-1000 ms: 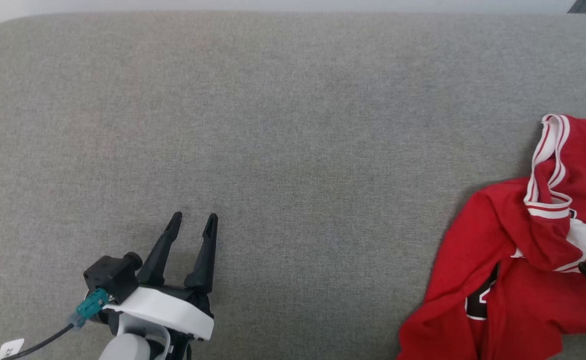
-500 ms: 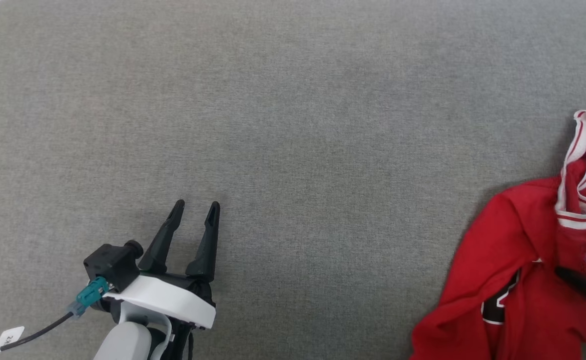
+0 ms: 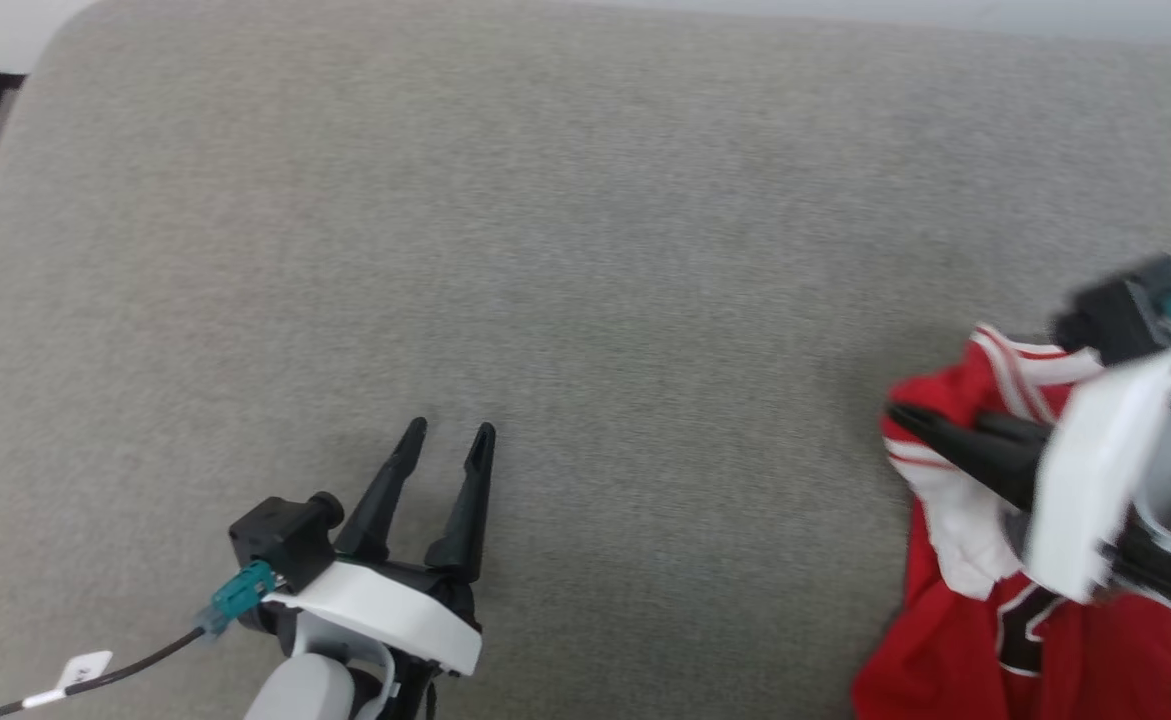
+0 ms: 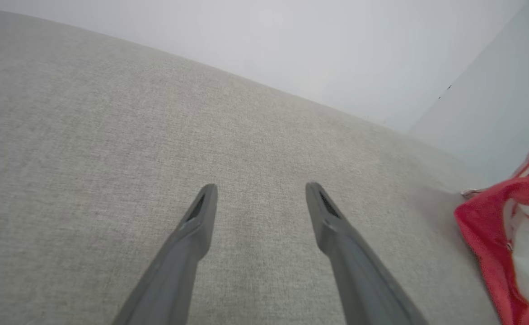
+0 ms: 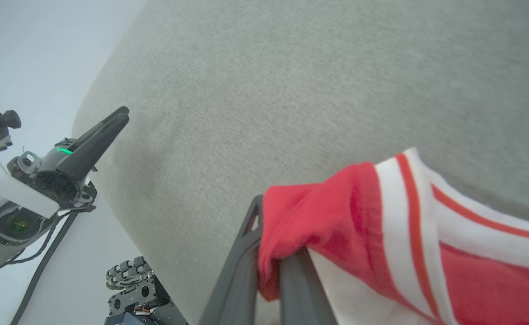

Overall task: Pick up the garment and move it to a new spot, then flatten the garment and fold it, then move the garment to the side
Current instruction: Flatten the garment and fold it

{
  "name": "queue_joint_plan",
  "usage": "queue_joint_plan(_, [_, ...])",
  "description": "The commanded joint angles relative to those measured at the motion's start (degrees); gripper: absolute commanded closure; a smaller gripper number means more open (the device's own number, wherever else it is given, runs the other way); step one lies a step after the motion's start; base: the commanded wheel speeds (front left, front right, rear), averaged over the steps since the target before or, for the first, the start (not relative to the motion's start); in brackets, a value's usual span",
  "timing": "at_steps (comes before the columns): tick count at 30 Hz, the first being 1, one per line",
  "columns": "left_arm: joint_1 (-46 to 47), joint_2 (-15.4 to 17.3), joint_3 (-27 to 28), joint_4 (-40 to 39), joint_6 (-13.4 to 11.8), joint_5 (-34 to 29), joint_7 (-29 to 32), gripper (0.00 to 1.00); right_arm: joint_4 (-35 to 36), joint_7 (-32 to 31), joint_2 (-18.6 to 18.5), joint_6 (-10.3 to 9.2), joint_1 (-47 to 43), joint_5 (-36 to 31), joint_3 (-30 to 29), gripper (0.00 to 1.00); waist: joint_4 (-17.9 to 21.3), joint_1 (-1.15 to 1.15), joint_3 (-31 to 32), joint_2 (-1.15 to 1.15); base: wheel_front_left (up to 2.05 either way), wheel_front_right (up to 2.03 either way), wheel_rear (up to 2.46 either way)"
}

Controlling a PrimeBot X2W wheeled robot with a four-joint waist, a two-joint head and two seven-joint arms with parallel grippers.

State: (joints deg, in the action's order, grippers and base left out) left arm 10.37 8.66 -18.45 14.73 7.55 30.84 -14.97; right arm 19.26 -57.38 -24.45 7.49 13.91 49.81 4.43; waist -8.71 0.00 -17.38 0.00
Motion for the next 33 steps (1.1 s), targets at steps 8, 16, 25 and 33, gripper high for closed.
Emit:
queue_joint_plan(8, [1.33, -1.7, -1.93, 1.11, -0.13, 1.16, -0.3, 0.0, -16.25, 8.74, 5.52, 0.0, 14.5, -6.27, 8.52, 1.0, -6.82, 0.0, -0.61, 0.0, 0.0, 0.0, 0.0])
queue_joint_plan(16, [1.26, -3.24, -3.56, 2.2, -0.13, 2.14, -0.3, 0.0, -34.81, 20.28, 11.5, 0.0, 28.41, -8.41, 11.36, 1.0, -12.8, 0.0, -0.89, 0.0, 0.0, 0.0, 0.0])
queue_joint_plan(25, [1.78, -4.03, -4.11, 2.5, -0.13, 2.4, -0.3, 0.0, -56.29, 30.51, 14.22, 0.0, 38.14, -13.4, 16.05, 0.87, -15.57, 0.0, -0.66, 0.0, 0.0, 0.0, 0.0])
queue_joint_plan(33, [1.66, -2.54, -2.45, 1.92, -0.13, 1.27, -0.3, 0.0, -59.7, 36.73, 11.32, 0.0, 40.23, -10.61, 23.04, 0.0, -12.49, 0.0, 0.56, 0.0, 0.0, 0.0, 0.0])
